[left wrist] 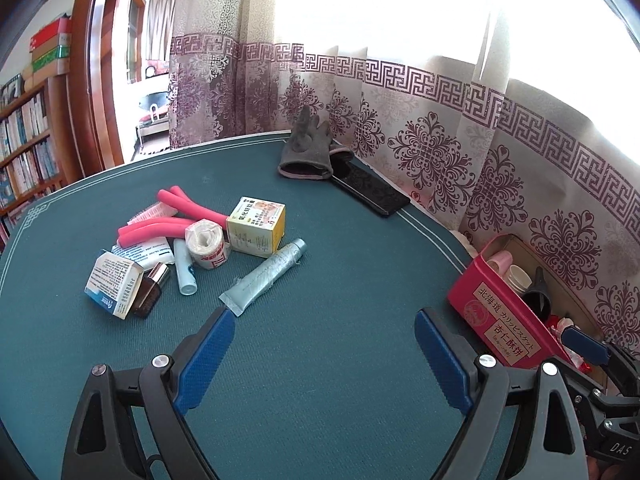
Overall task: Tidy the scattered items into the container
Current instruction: 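Move both open tools back toward the items on the table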
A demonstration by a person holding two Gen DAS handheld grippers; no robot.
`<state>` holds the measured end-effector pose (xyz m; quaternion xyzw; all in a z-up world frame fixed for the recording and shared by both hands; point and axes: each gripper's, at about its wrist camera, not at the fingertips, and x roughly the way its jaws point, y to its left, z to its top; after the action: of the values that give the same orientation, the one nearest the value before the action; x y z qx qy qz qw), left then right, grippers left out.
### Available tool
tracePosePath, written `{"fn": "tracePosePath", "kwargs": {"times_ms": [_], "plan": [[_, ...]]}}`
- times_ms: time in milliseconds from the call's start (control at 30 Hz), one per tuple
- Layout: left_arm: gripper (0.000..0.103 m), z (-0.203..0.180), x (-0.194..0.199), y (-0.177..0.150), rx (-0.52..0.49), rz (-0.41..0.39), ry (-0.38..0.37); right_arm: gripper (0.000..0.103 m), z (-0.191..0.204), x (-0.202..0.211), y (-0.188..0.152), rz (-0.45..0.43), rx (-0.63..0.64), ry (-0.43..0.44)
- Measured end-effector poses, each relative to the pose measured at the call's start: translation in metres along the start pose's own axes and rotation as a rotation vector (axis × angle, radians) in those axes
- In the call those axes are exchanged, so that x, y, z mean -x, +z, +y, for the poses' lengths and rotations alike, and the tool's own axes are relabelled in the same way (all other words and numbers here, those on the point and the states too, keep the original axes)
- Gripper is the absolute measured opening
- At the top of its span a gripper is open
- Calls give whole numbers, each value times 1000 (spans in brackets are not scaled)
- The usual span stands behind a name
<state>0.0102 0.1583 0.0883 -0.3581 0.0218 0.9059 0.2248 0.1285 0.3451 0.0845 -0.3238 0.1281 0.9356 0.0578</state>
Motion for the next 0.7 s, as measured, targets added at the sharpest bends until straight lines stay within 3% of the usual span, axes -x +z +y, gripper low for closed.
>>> {"fn": "tracePosePath", "kwargs": {"times_ms": [167,500,700], "plan": [[93,27,8,-3,42,-11,28,88,15,-6,0,-2,26,-11],[93,102,14,-11,182,-15,138,88,44,-20,2,18,78,41],[93,135,13,-13,211,-17,179,88,53,-32,1,43,84,55]]}}
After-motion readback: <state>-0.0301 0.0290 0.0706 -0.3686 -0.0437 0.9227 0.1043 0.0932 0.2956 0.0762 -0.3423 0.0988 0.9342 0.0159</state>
